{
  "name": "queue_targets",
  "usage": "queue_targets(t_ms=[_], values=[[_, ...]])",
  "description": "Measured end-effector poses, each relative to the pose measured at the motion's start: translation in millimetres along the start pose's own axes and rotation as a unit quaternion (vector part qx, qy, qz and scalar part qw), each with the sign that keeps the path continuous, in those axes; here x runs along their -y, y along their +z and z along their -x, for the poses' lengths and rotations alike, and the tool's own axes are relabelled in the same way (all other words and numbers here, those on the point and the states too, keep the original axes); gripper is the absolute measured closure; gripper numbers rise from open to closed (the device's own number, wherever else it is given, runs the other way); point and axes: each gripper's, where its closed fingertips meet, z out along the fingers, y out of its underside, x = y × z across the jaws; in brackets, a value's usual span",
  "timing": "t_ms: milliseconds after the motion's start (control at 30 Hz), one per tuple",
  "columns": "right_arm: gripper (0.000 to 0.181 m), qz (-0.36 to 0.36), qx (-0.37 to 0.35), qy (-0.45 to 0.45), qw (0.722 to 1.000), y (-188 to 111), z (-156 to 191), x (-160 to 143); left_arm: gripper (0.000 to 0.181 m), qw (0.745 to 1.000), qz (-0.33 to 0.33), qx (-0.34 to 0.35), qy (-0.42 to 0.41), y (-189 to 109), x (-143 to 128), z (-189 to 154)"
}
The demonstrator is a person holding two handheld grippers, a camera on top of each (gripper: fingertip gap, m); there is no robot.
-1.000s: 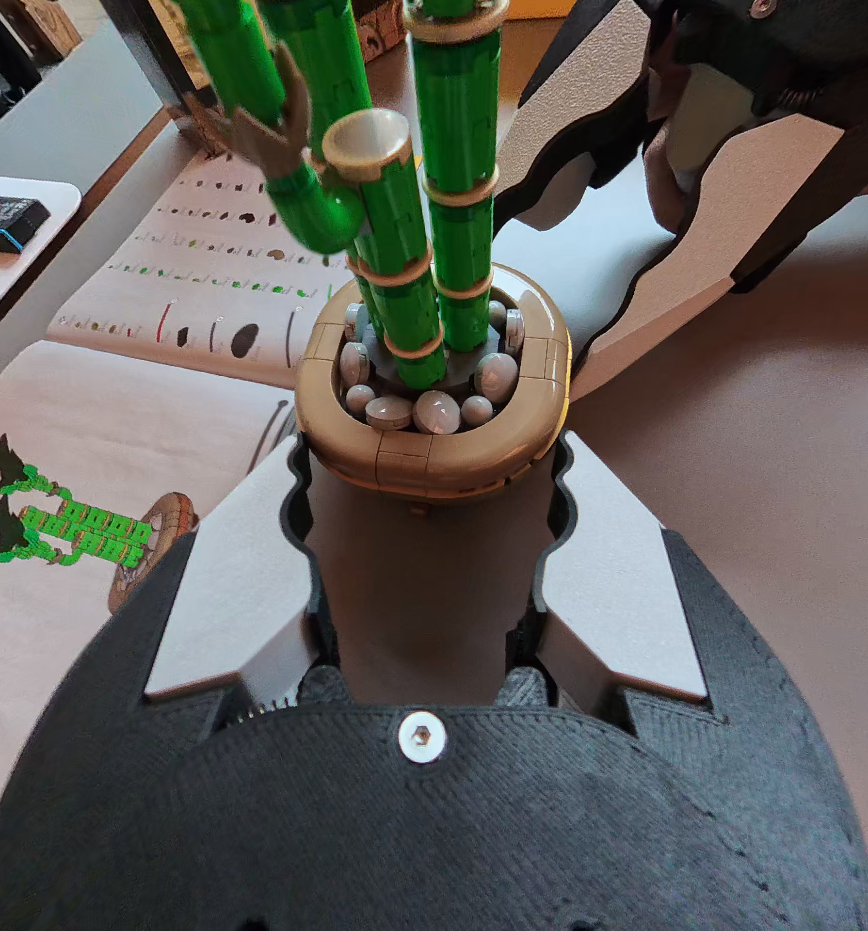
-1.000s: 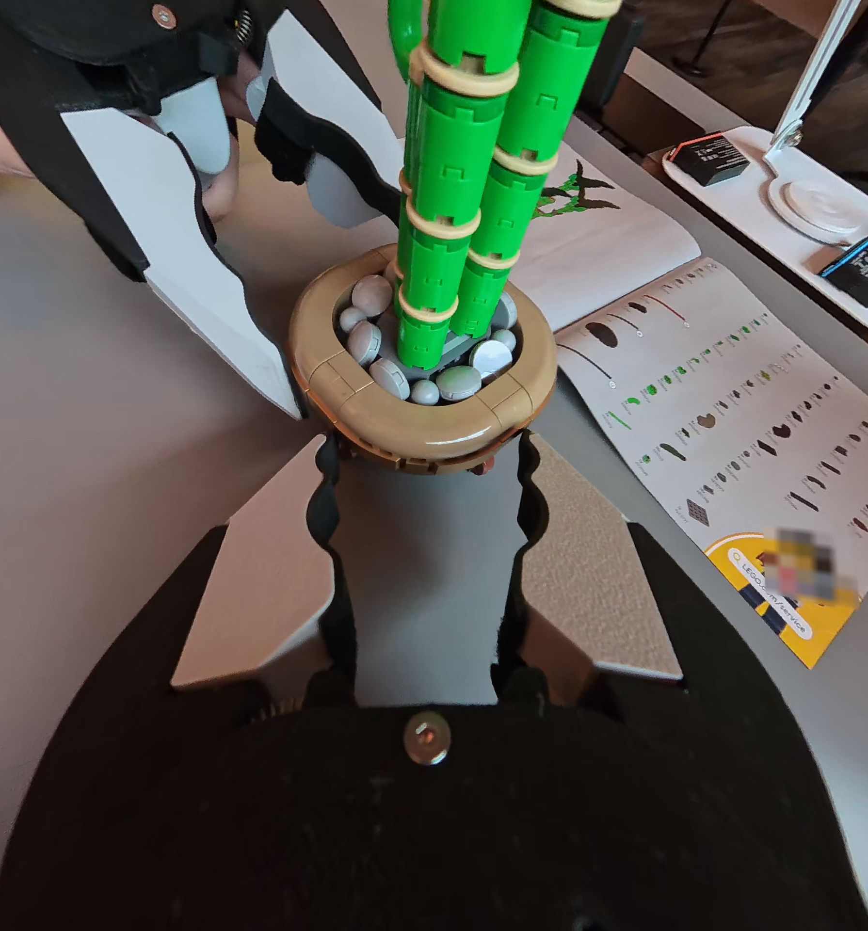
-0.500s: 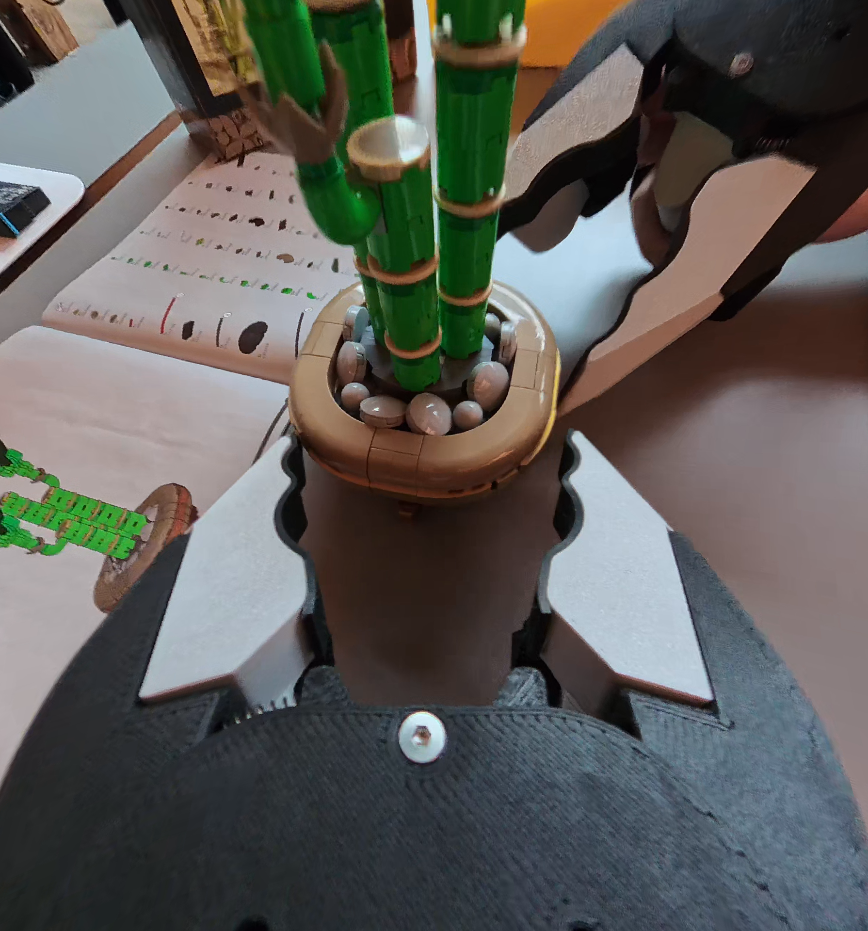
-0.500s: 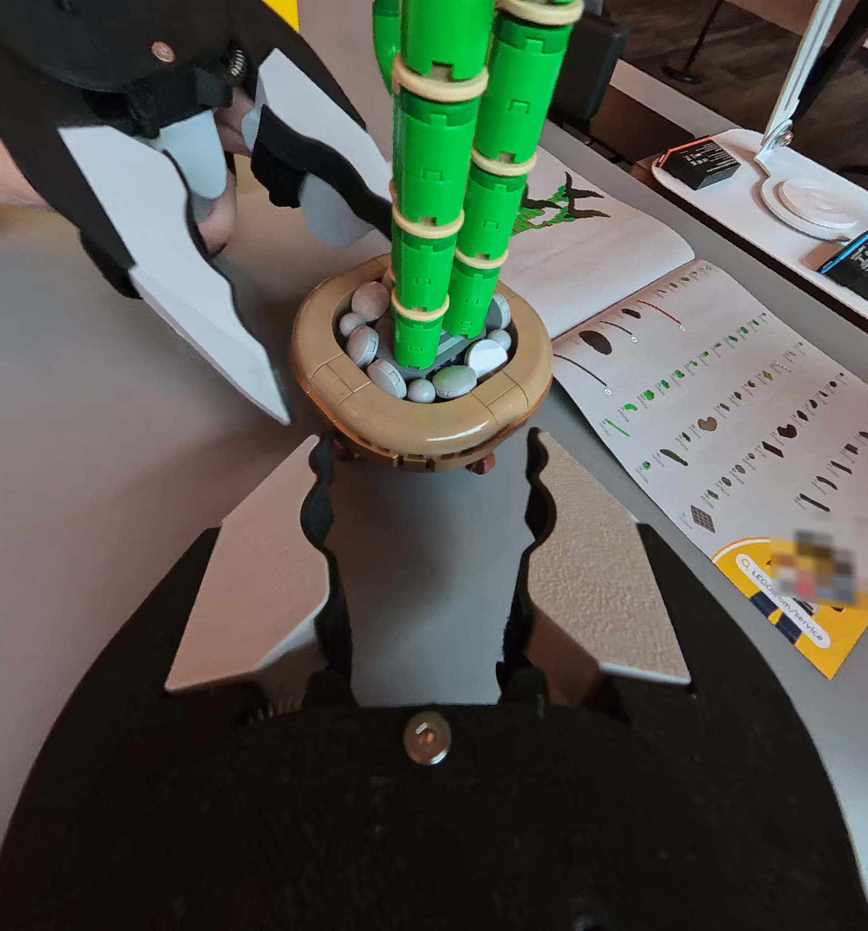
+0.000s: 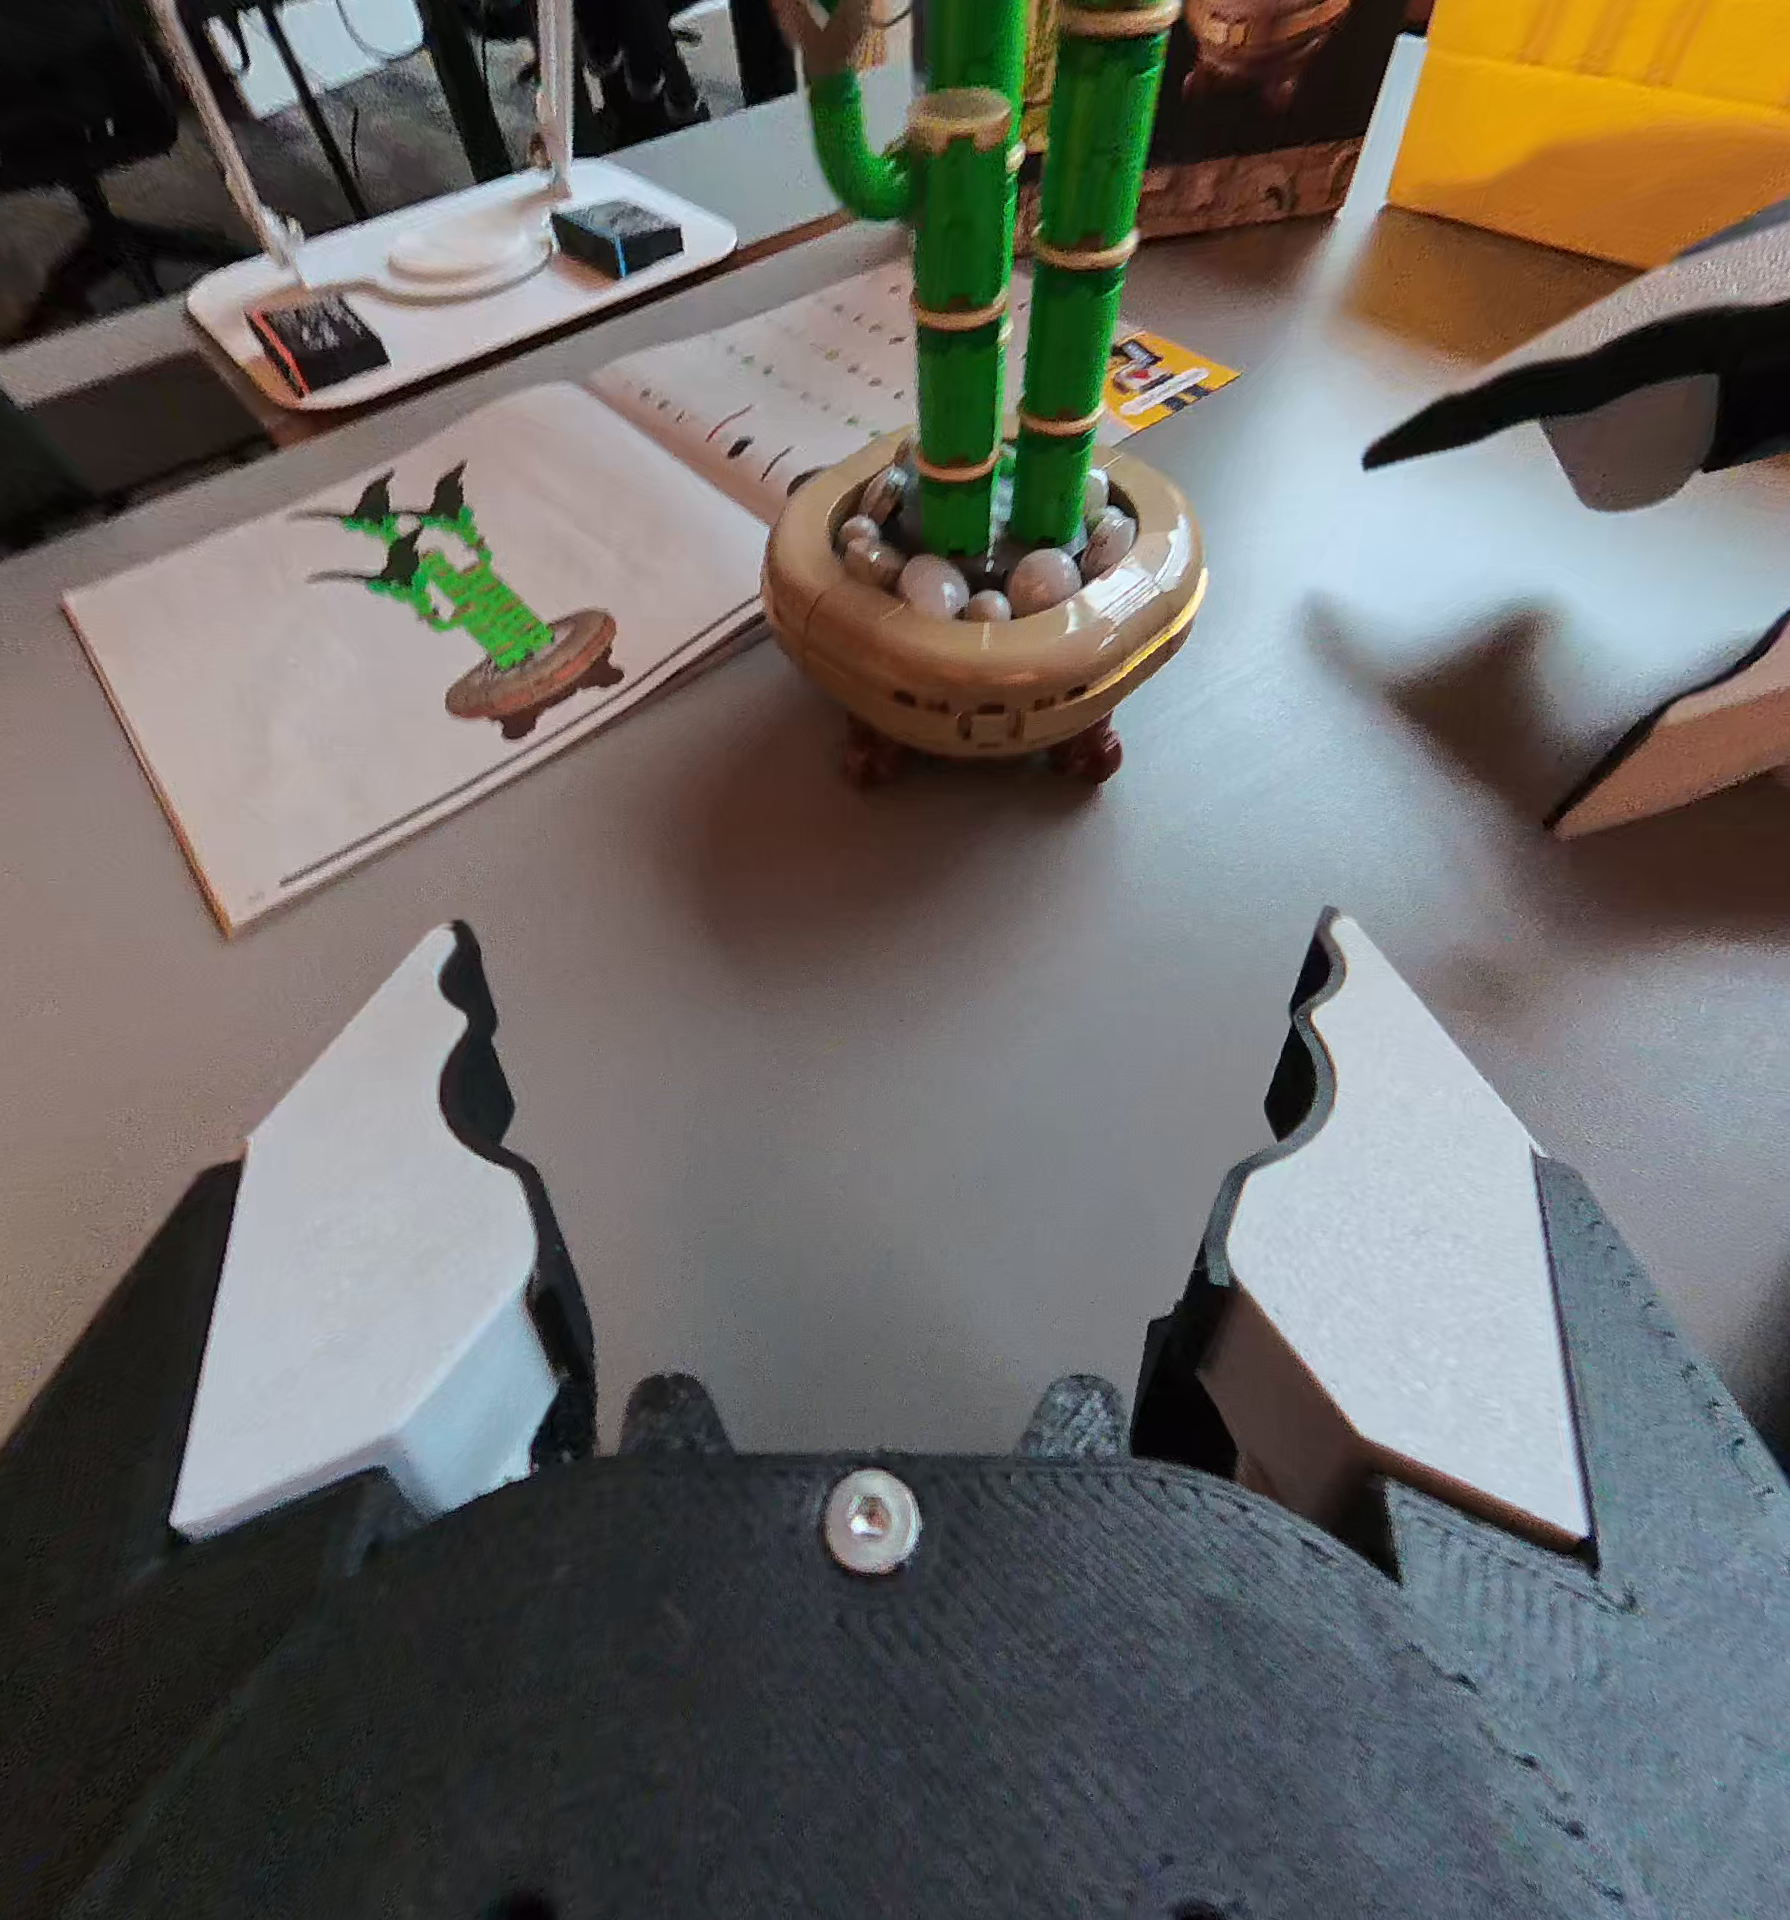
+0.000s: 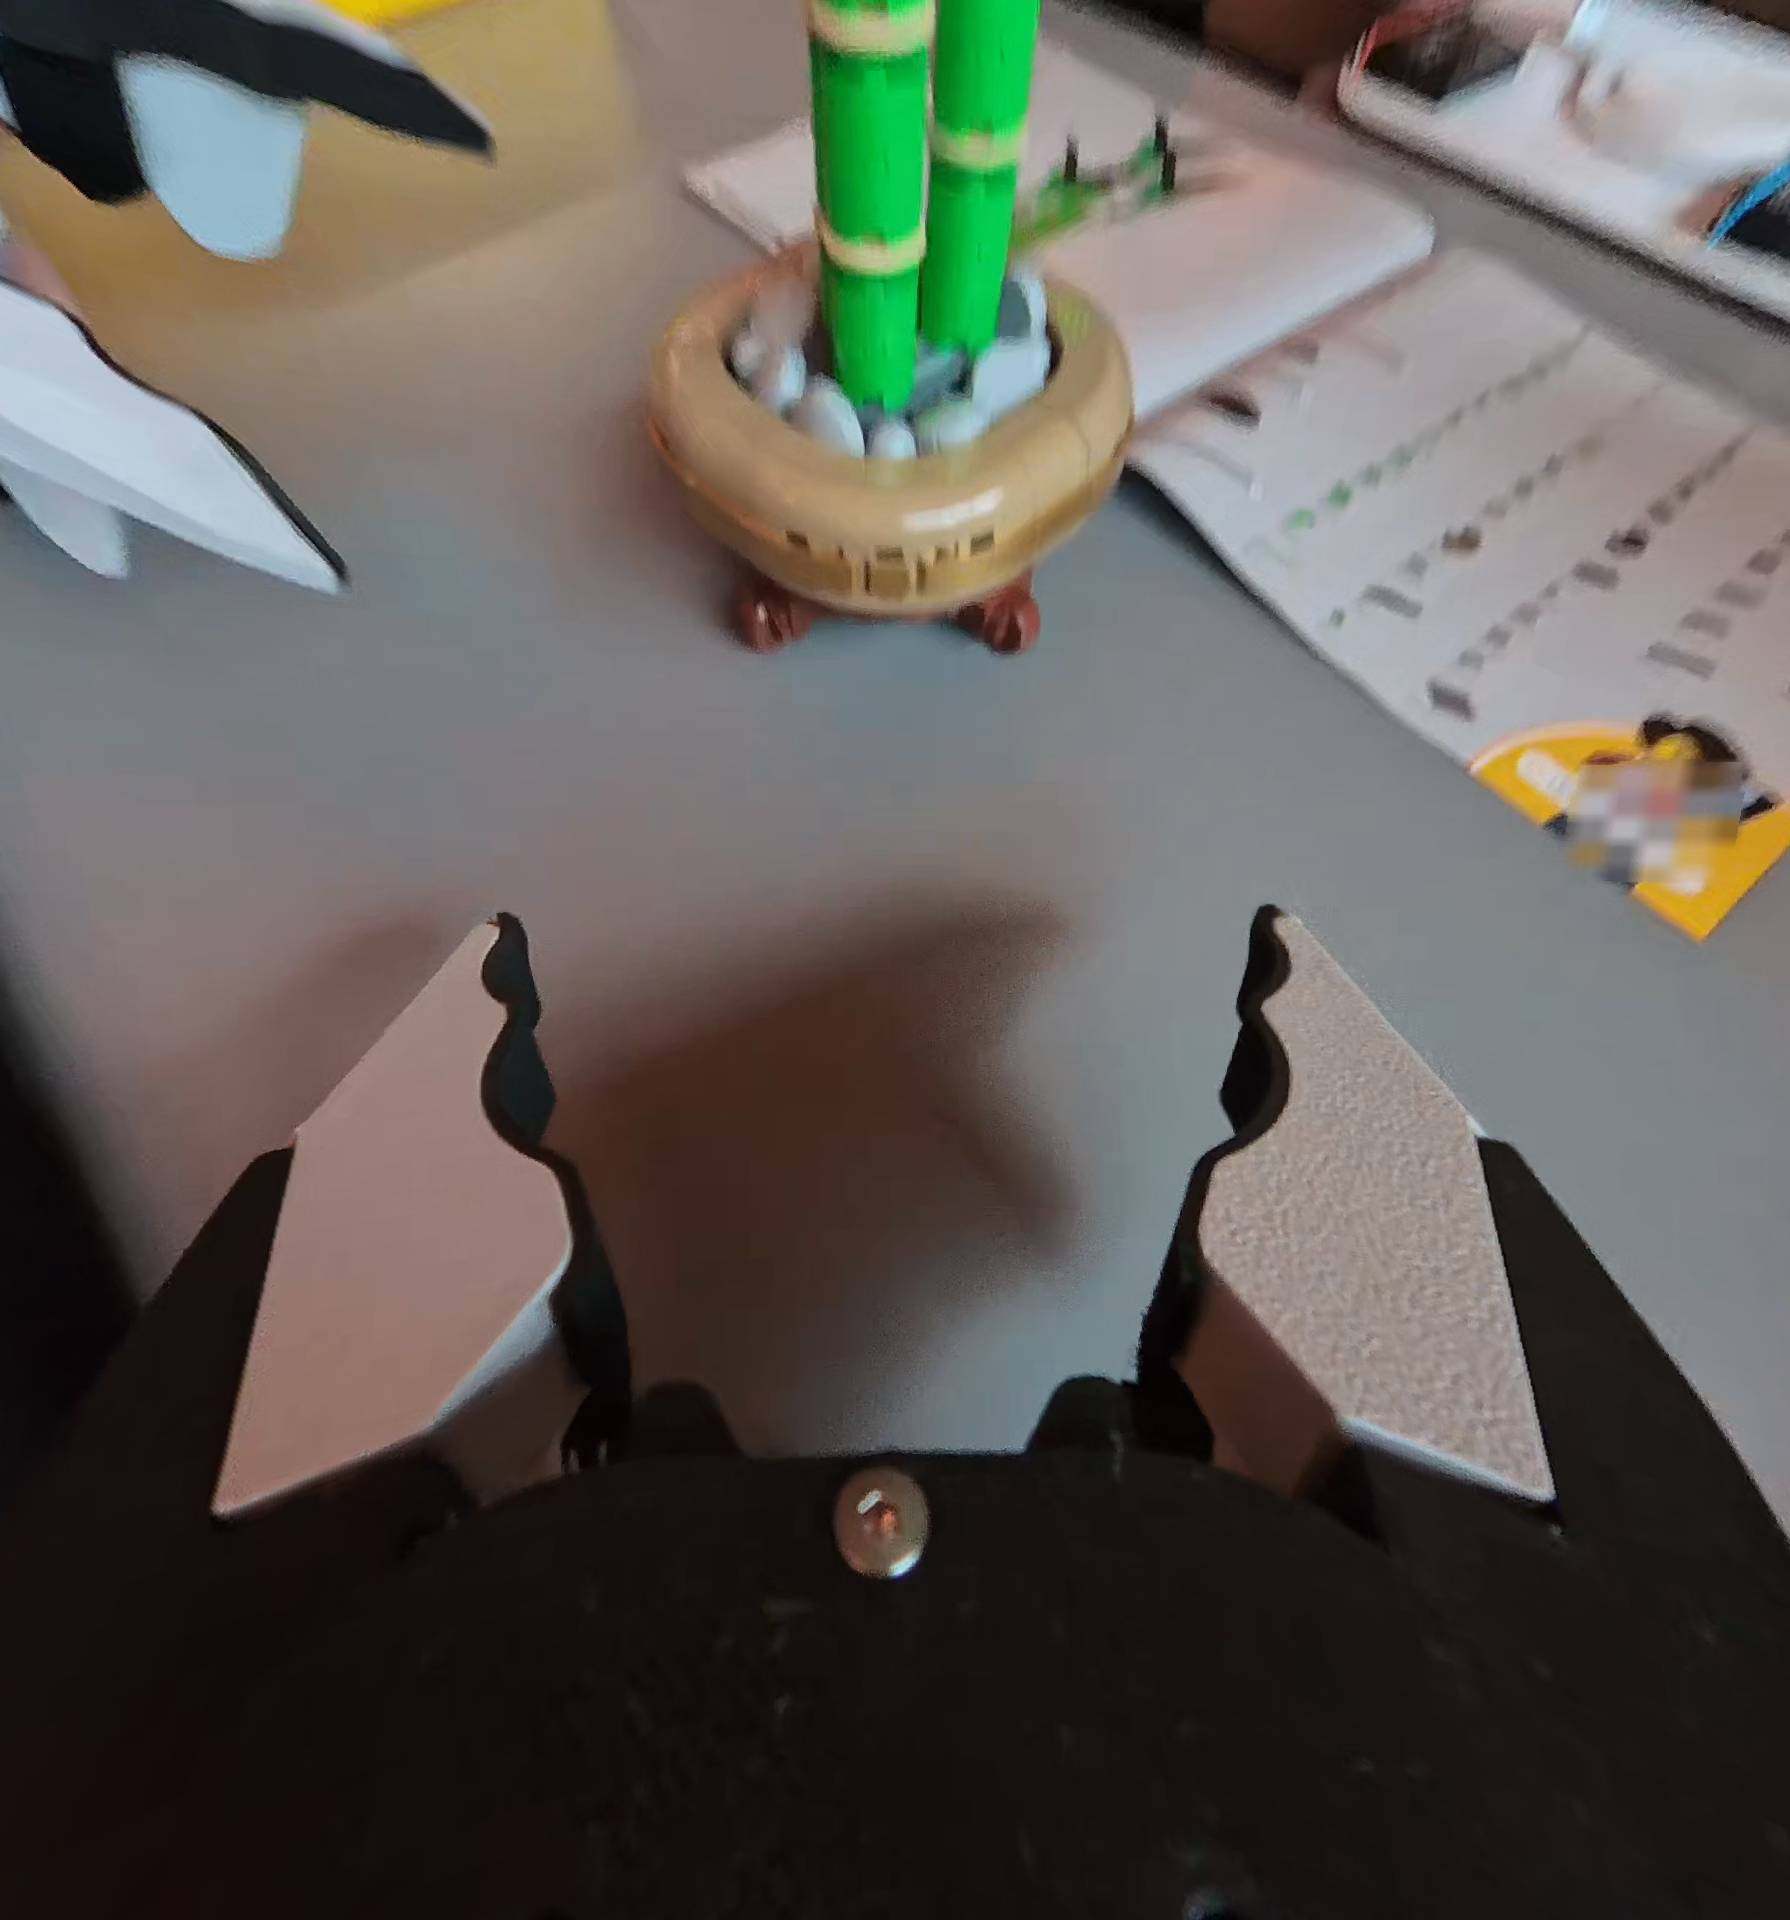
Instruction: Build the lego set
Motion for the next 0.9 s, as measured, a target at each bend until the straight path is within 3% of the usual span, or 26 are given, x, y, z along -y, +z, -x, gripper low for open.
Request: queue_targets(t_ms=[133,400,900], values=[[0.031,0.089,0.005,0.0,0.996,11.7,2.9,-24.1,0.037,0.998,0.057,0.003,-0.037,-2.4,-21.0,4.1],[0.031,0.088,-0.003,0.006,0.996,12.6,1.0,-23.5,0.023,0.99,0.14,0.03,0.009,2.4,-47.3,5.7],[0.032,0.088,-0.005,0.011,0.996,13.1,-0.6,-23.7,0.029,0.987,0.16,-0.017,-0.006,4.7,-53.4,-6.8]])
